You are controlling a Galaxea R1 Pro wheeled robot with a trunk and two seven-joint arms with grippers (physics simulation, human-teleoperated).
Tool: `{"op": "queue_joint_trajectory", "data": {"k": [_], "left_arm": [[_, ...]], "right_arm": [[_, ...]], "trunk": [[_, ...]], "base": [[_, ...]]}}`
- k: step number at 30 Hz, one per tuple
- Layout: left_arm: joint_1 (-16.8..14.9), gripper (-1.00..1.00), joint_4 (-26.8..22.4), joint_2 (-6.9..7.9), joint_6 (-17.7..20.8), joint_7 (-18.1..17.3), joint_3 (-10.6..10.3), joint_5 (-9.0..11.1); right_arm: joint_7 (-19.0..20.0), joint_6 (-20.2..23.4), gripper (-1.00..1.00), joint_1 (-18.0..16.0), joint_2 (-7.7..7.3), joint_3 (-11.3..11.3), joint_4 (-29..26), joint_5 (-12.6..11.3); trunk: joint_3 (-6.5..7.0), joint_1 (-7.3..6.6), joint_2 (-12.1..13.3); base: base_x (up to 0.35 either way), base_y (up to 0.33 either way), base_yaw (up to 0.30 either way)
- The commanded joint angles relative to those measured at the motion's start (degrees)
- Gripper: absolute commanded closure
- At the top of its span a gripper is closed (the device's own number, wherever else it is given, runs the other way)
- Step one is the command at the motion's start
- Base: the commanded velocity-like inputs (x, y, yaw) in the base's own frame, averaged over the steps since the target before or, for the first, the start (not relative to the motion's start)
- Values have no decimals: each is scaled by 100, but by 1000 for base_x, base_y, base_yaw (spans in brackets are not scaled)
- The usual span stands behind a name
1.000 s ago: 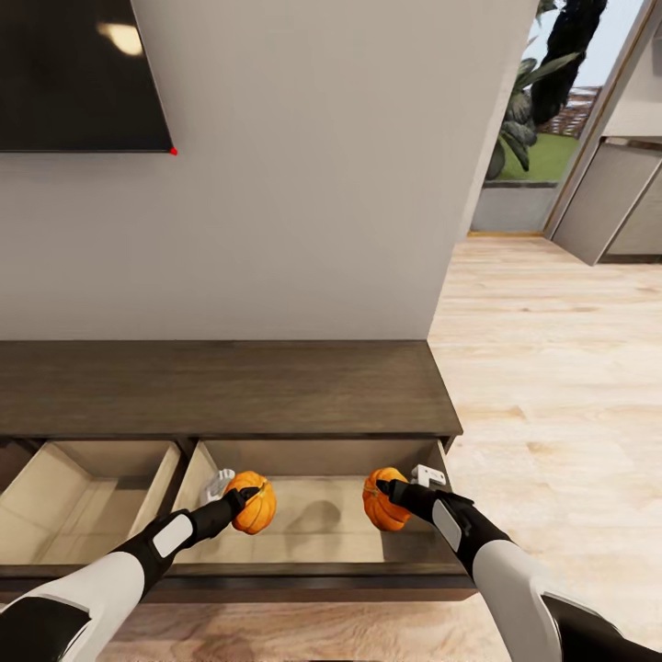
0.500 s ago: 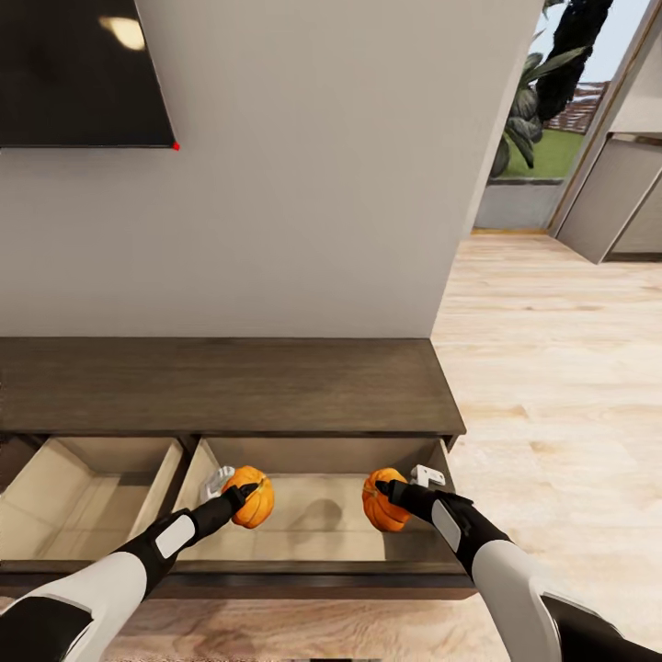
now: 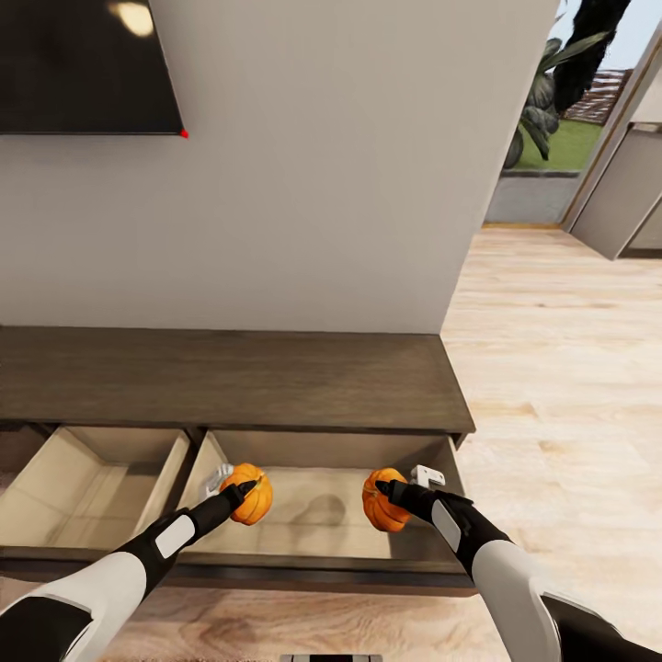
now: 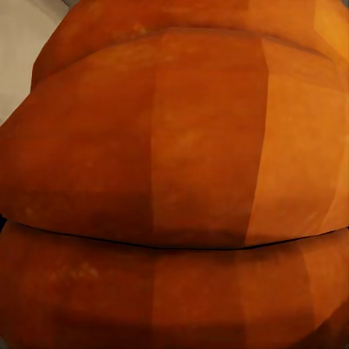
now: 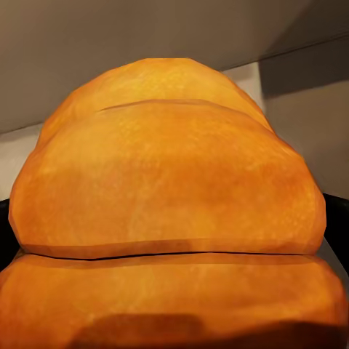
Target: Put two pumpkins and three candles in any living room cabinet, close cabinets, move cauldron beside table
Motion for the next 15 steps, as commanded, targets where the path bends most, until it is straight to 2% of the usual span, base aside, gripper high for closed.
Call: {"op": "queue_joint_trajectory", "data": {"k": [1,9,13,15], "left_arm": [[0,100,-1,0,0,-1,5,1],[0,100,-72,2,-7,-9,5,-1],[0,100,-85,0,-12,-15,5,0],[0,100,-93,-5,-9,-57,5,-3]], "right_arm": [[-3,0,100,0,0,-1,-1,-9],[5,-8,100,0,0,-7,-1,-12],[6,-8,100,0,0,-9,-1,-12],[6,-8,100,0,0,-8,-1,-12]], "trunk": [[-9,0,0],[-59,0,0],[-58,0,0],[-55,0,0]], "base": [[0,0,75],[0,0,32],[21,0,-185],[220,0,-232]]}}
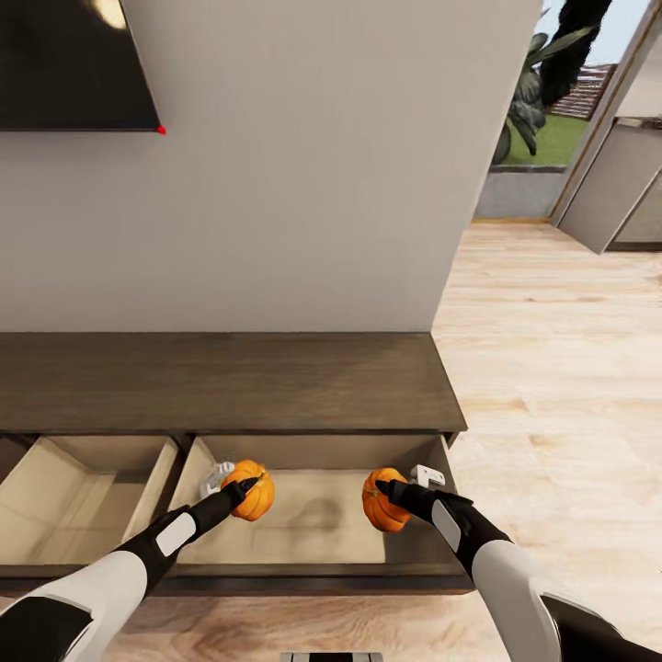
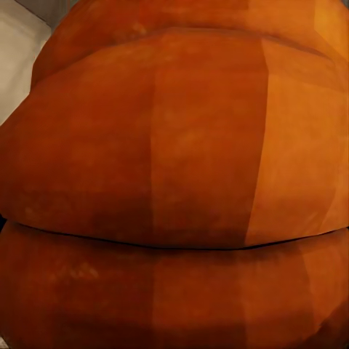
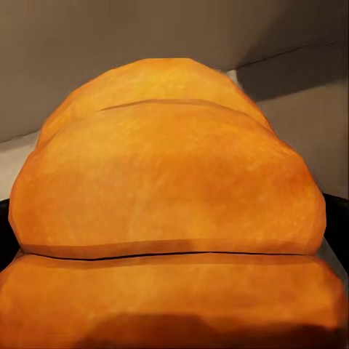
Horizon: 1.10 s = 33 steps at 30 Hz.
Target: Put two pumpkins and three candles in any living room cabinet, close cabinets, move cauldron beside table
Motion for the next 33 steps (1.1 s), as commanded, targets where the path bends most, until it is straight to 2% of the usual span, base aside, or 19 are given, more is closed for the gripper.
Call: {"op": "queue_joint_trajectory", "data": {"k": [1,5,12,17,19,33], "left_arm": [[0,100,-2,1,0,-8,5,-1],[0,100,-2,-8,-6,-15,5,-1],[0,100,3,-6,-16,-8,13,0],[0,100,18,-10,-427,-8,14,7],[0,100,21,-9,-477,-10,14,7],[0,100,66,-12,-492,-7,14,8]], "right_arm": [[-4,-1,100,0,0,3,-1,-4],[-11,-1,100,0,0,6,-1,-4],[-38,17,100,0,9,15,8,-4],[-39,18,100,0,9,15,8,-4],[-39,18,100,0,9,15,8,-4],[-39,10,100,0,8,15,8,-3]], "trunk": [[1,0,0],[-2,0,0],[-57,0,0],[-102,0,0],[-120,0,0],[-247,0,0]], "base": [[296,0,-101],[279,0,-28],[34,0,-2],[1,0,0],[0,0,0],[0,0,0]]}}
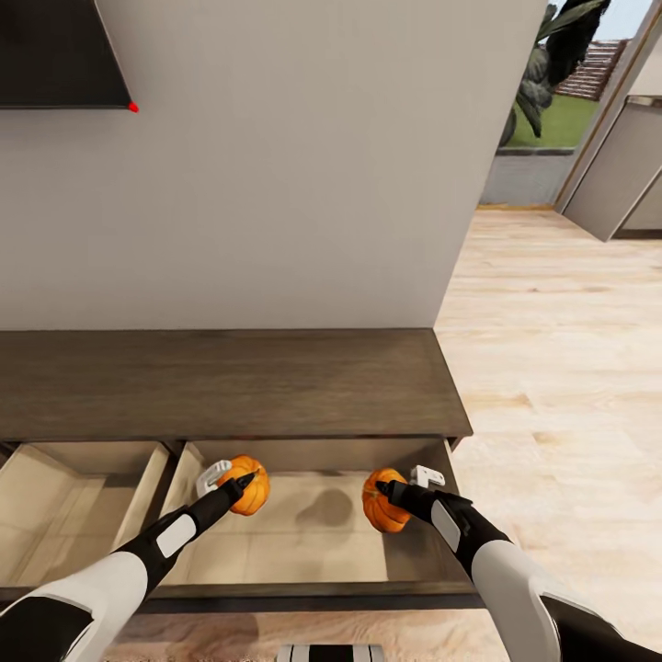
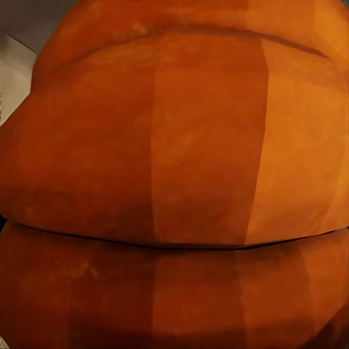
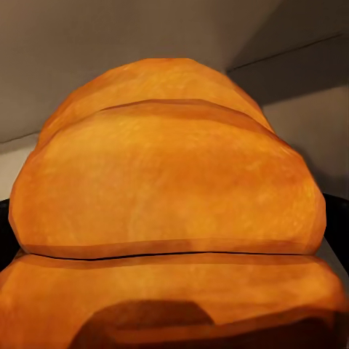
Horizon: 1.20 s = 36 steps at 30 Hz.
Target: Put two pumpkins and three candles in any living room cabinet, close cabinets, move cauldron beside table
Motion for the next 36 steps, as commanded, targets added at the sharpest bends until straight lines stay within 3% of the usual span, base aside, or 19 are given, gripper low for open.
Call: {"op": "queue_joint_trajectory", "data": {"k": [1,21,28,36], "left_arm": [[-1,100,0,0,0,-2,5,3],[-1,100,-11,-13,56,-11,10,12],[-1,100,15,-211,62,30,7,12],[-1,100,16,-237,65,28,6,11]], "right_arm": [[-3,0,100,0,0,-1,-1,-6],[60,-1,100,0,-1,-4,8,-6],[488,2,100,0,1,6,58,7],[553,-11,100,0,1,3,96,20]], "trunk": [[-9,0,0],[-191,0,0],[-255,0,0],[-329,0,0]], "base": [[0,0,0],[0,0,0],[0,0,0],[0,0,0]]}}
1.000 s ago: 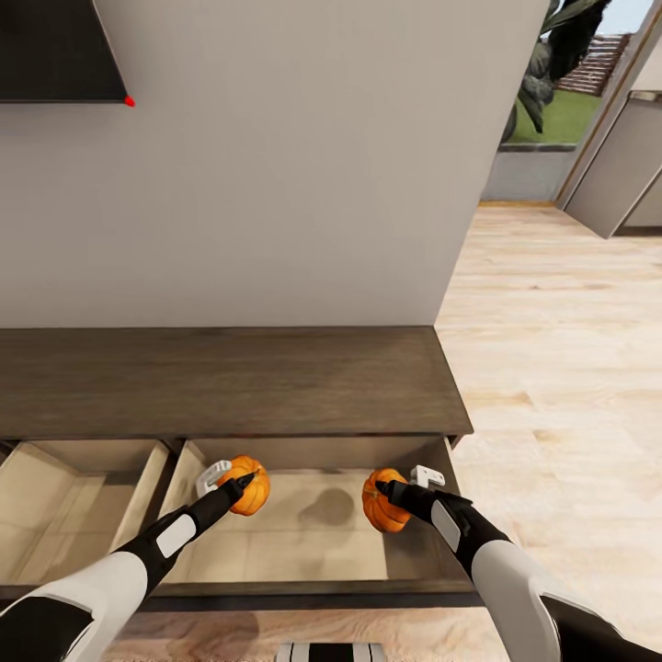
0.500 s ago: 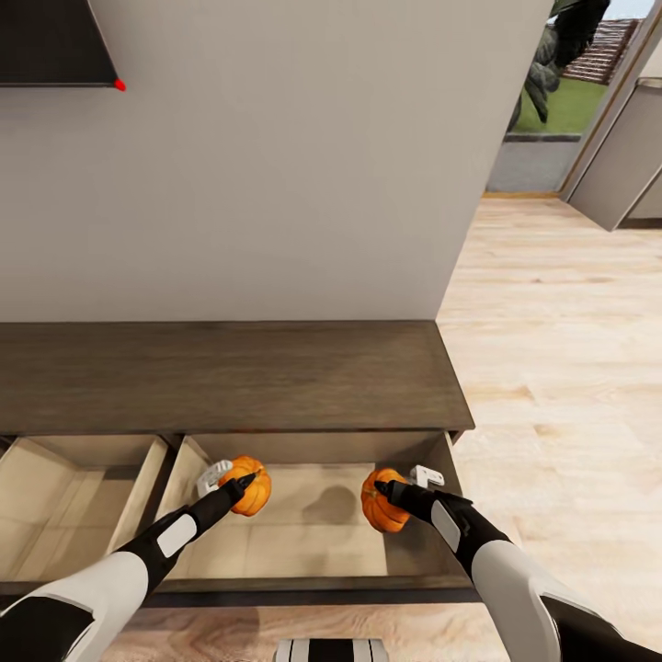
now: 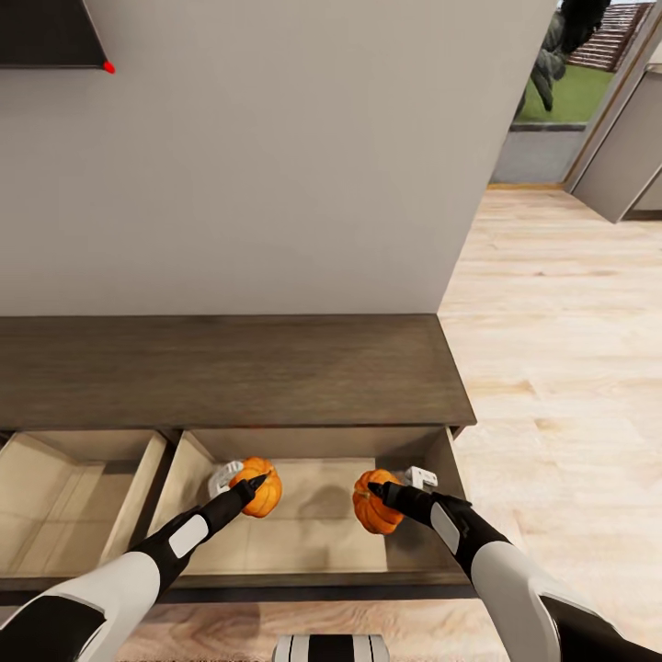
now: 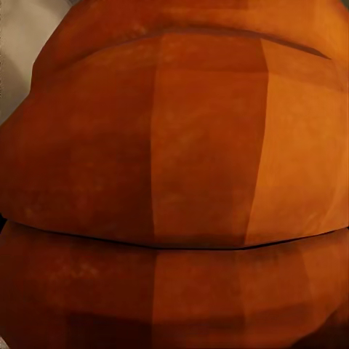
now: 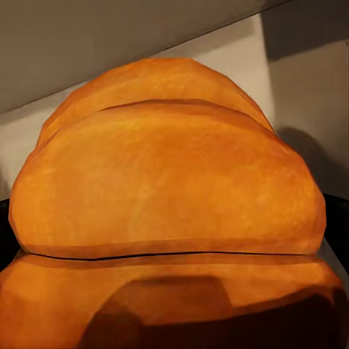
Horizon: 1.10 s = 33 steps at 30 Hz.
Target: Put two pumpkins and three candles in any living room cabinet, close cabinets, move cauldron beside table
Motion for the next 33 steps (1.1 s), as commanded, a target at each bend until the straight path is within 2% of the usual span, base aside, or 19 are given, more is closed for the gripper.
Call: {"op": "queue_joint_trajectory", "data": {"k": [1,13,18,21,26,33], "left_arm": [[0,100,-1,0,2,-3,5,2],[0,100,8,-3,17,20,5,2],[0,100,8,-8,23,21,12,2],[0,100,8,-9,24,21,13,2],[0,100,8,-9,24,13,14,2],[0,100,2,-9,24,12,14,2]], "right_arm": [[-4,-2,100,0,0,-3,0,-6],[2,-52,100,0,4,4,0,15],[3,-342,100,8,9,12,-4,19],[0,-396,100,8,13,88,-8,14],[4,-455,100,8,138,200,-26,12],[4,-600,100,7,158,206,-9,12]], "trunk": [[-9,0,0],[-120,0,0],[-166,0,0],[-194,0,0],[-240,0,0],[-305,0,0]], "base": [[0,0,0],[0,0,0],[0,0,0],[0,0,0],[0,0,0],[0,0,0]]}}
